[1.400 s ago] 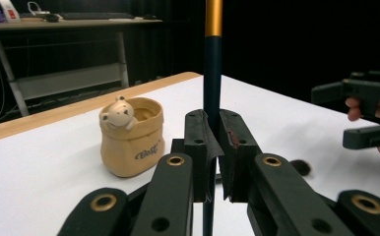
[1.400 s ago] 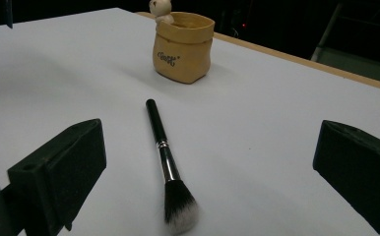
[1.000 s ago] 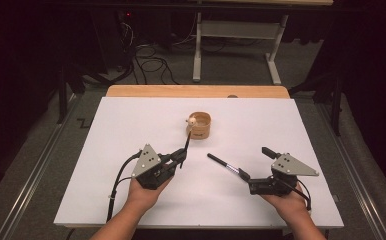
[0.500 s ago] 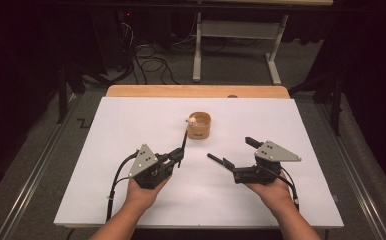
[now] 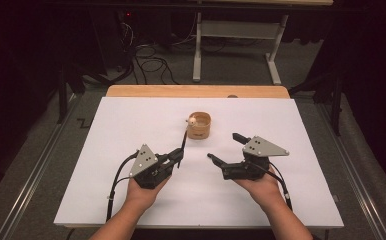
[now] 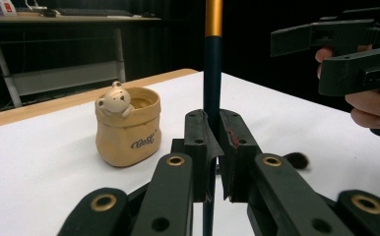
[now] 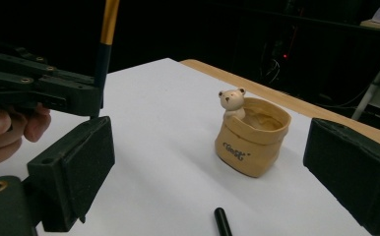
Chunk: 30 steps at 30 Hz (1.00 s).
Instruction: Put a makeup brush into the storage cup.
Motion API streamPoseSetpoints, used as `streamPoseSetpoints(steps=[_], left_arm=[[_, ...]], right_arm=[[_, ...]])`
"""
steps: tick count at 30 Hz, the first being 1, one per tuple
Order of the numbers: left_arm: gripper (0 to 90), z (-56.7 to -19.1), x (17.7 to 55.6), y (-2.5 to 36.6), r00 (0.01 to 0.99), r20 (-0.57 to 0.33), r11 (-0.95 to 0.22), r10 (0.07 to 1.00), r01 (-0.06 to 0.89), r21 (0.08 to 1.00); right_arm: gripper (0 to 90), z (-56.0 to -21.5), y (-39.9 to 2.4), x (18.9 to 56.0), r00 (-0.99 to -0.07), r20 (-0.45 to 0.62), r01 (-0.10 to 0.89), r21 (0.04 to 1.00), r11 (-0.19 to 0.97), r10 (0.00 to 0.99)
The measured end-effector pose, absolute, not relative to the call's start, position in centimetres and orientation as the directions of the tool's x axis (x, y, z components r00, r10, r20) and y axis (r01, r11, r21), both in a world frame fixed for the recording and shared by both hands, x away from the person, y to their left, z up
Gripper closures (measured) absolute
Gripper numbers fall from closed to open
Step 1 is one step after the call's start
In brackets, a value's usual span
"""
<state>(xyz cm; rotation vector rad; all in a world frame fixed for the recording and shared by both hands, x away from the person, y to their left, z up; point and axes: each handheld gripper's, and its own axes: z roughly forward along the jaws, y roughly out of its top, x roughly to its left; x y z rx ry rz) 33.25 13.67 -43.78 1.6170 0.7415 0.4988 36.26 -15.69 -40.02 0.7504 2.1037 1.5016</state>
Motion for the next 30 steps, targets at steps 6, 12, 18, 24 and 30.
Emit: streamPoseSetpoints(steps=[6,12,18,24,30], left_arm=[[83.4,-44.0,33.2,13.5,0.701,-0.090,-0.063,0.707,0.190,0.980],[83.4,-44.3,33.2,13.2,0.703,-0.097,-0.063,0.705,0.198,0.978],[83.4,-44.7,33.0,12.5,0.714,-0.090,-0.078,0.694,0.199,0.977],[83.4,-44.8,32.6,11.9,0.728,-0.081,-0.092,0.681,0.194,0.977],[83.4,-45.0,32.2,11.2,0.744,-0.076,-0.104,0.664,0.193,0.976]], right_arm=[[7.1,-40.0,-14.9,36.1,-0.766,-0.043,0.159,0.954,0.254,0.641],[9.7,-39.8,-14.3,35.6,-0.783,-0.038,0.143,0.961,0.239,0.621],[12.0,-40.2,-14.1,34.9,-0.795,-0.020,0.150,0.962,0.228,0.606],[15.0,-40.9,-13.8,34.6,-0.813,-0.025,0.147,0.958,0.247,0.581],[18.5,-41.1,-13.6,34.6,-0.823,0.001,0.163,0.958,0.236,0.567]])
